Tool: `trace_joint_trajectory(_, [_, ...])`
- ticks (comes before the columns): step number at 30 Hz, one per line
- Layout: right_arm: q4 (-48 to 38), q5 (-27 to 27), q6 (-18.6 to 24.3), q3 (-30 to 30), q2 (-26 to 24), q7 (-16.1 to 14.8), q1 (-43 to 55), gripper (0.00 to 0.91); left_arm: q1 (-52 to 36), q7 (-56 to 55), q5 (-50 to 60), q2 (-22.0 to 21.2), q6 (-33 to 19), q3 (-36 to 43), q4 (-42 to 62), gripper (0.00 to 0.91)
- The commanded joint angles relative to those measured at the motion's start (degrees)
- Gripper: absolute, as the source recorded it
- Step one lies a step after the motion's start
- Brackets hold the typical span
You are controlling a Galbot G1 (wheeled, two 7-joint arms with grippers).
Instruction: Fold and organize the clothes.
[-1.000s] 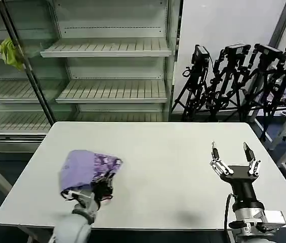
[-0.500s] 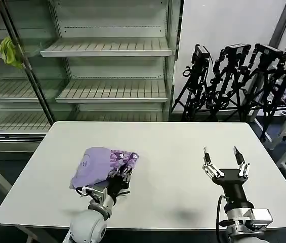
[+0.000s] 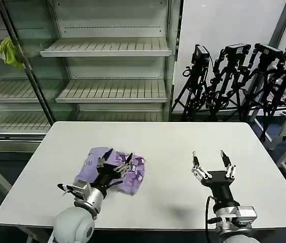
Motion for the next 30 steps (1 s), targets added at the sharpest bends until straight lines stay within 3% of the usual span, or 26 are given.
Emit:
trace_joint_trajectory(1, [-1.1,0.2,-0.6,-3.9,0.2,0.0,2.3,0.907,2.1,-0.2,-2.5,-0.2,-0.1,-3.1,-7.3,0.907])
trace_joint_trajectory(14, [-13.1,12.5,-6.2,-16.1,3.7,2.7,11.1,0.907,7.3,-0.7,-0.2,-0.3,0.5,-14.6,-10.8,0.907])
trace_joint_trajectory(21, [-19.1,18.0,-8.1,-23.7,5.4,5.8,16.6,0.907,9.6,-0.6,2.4,-2.6,0.4,-15.4,-11.3,0.907])
trace_joint_trajectory(30, [-22.1,23.0,-9.9,-26.7,6.1,8.3,19.4,0.907,10.8,-0.6,4.3,-4.4,-0.4,-15.4,-11.4,0.907])
